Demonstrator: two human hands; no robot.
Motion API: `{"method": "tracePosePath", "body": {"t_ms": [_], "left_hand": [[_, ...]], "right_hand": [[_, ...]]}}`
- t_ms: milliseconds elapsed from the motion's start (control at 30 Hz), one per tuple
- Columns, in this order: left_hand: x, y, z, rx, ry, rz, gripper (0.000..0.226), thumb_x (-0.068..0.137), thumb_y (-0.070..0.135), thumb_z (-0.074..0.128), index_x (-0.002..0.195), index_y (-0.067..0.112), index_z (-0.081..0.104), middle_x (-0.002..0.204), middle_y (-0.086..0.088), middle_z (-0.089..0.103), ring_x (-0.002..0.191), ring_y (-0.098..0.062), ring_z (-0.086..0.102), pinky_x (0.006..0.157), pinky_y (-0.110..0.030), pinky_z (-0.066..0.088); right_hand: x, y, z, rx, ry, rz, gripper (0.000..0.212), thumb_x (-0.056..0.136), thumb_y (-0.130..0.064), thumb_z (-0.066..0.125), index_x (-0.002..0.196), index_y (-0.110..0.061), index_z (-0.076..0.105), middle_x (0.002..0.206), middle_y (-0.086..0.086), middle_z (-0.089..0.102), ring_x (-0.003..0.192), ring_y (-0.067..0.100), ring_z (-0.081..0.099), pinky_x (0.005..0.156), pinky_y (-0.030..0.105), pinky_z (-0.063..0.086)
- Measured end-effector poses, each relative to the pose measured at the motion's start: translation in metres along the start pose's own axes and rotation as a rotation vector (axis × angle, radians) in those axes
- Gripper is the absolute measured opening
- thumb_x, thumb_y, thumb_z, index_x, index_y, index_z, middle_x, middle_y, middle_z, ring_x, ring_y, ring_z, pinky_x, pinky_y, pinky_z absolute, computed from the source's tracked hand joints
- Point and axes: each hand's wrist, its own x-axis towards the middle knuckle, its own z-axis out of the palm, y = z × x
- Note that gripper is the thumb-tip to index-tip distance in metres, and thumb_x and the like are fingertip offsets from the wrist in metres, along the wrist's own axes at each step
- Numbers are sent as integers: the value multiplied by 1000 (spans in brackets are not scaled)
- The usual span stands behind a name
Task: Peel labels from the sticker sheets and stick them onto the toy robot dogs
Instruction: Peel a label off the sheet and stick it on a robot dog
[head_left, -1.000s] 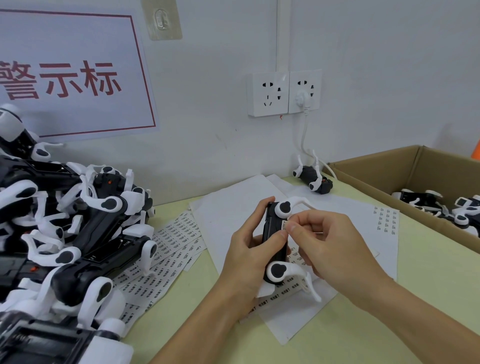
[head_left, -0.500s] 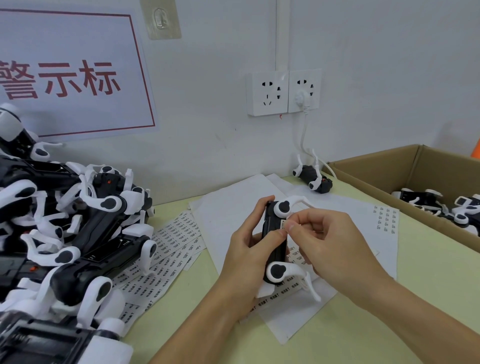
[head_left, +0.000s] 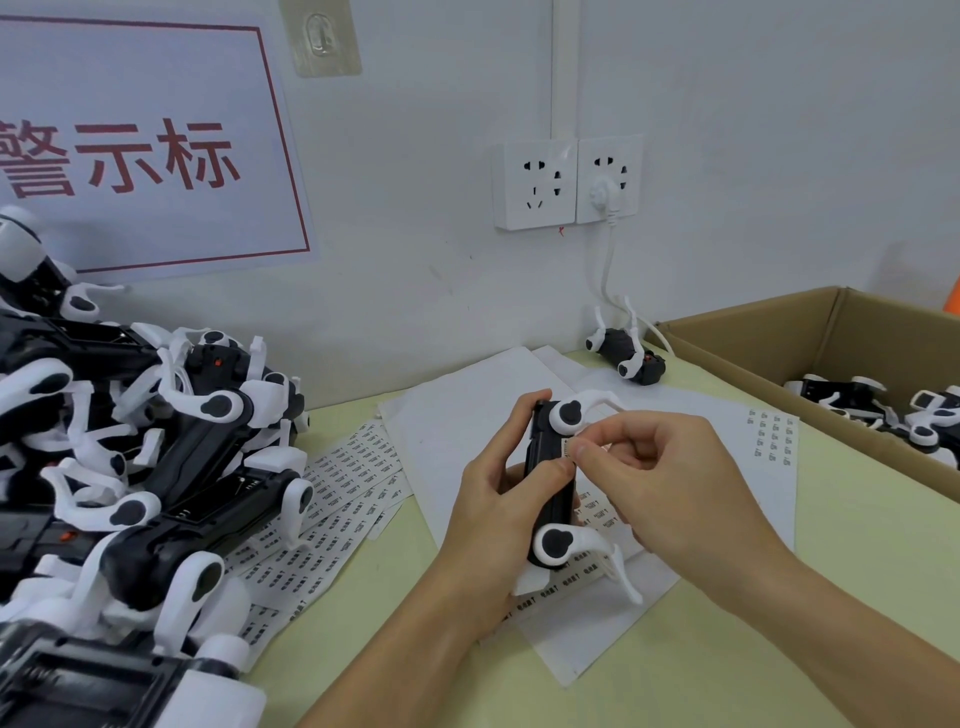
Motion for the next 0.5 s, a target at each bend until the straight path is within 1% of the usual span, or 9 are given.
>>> {"method": "tracePosePath", "body": {"t_ms": [100,333,500], "left_hand": [[0,0,0,10,1,1,60,70,39,71,127,55,58,92,-10,61,76,-24,54,73,-39,48],[0,0,-1,28,1,-1,58,74,36,69,129,54,58,86,-9,59,74,-23,52,73,-41,46],[0,-1,-1,34,-4,7,60,73,38,70,130,53,57,87,-10,58,75,-25,51,72,-40,45]], "right_hand": [[-1,-1,0,-7,9,6,17,86,-25,71,70,-22,73,50,7,42,41,15,34,41,22,35],[-2,-4,0,-9,21,20,15,83,-26,71,68,-25,73,49,7,46,39,13,36,42,23,36],[-2,-7,0,-38,31,41,12,80,-27,71,70,-21,73,49,6,48,39,13,37,46,26,38]]}}
